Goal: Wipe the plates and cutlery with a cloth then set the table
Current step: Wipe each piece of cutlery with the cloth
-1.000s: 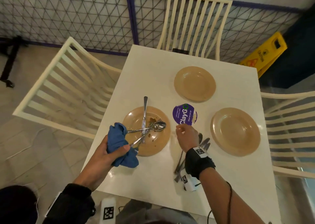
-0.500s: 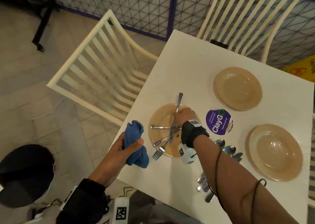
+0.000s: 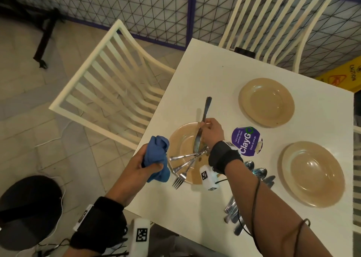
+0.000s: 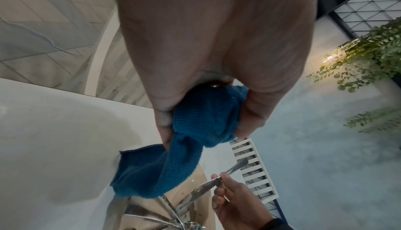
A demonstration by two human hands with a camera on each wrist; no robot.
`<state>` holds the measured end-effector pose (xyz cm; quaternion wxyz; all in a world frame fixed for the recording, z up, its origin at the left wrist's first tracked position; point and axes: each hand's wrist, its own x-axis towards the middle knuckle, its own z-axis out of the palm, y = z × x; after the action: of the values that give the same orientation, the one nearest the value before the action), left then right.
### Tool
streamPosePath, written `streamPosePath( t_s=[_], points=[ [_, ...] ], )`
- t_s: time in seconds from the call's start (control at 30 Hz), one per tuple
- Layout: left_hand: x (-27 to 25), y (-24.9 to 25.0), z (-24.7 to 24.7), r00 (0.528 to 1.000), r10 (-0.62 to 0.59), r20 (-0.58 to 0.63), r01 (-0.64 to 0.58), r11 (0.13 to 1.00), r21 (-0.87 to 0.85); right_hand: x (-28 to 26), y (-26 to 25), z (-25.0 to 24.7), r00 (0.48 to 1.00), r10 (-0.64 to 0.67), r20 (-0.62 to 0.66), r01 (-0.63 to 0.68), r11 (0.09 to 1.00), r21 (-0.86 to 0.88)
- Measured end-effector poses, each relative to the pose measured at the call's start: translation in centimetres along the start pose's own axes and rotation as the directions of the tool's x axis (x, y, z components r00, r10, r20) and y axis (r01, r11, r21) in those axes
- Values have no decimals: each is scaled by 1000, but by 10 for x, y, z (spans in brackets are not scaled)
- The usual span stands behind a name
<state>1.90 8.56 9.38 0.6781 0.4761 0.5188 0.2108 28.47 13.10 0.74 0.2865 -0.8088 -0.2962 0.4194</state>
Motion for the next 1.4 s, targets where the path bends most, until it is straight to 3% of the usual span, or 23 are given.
streamPosePath(
  t_s=[0.1, 0.23, 0.37, 0.47, 0.6, 0.83, 1.1, 1.2, 1.3, 1.4],
  points=[
    [0, 10, 6, 1000, 20, 2, -20, 998, -52, -13, -14, -17, 993, -94, -75, 105, 983, 152],
    [2, 28, 25, 998, 44, 55, -36, 991, -130, -39, -27, -45, 964, -244, -100, 262, 937, 233],
    [11, 54, 59, 991, 90, 96, -73, 983, -166, -63, -40, -72, 963, -266, -32, 260, 897, 359],
    [21, 64, 90, 983, 137, 119, -140, 990, 23, -81, -49, -92, 964, -263, 30, 219, 856, 469],
    [18, 64, 133, 962, 222, 158, -259, 924, 280, -99, -52, -120, 958, -286, 30, 236, 841, 487],
    [-18, 59, 162, 971, 143, 190, -207, 904, 375, -117, -31, -181, 960, -272, -64, 254, 755, 604],
    [-32, 70, 210, 941, 309, 137, -338, 857, 389, -140, -12, -202, 943, -332, 4, 281, 805, 523],
    [-40, 59, 220, 943, 279, 183, -326, 887, 327, -143, -11, -216, 944, -329, -23, 296, 814, 499],
    [-49, 46, 210, 946, 180, 271, -284, 865, 414, -138, -7, -234, 945, -315, -94, 316, 797, 515],
    [-53, 44, 198, 965, 118, 235, -207, 891, 404, -133, 2, -251, 947, -299, -119, 316, 798, 513]
  ],
)
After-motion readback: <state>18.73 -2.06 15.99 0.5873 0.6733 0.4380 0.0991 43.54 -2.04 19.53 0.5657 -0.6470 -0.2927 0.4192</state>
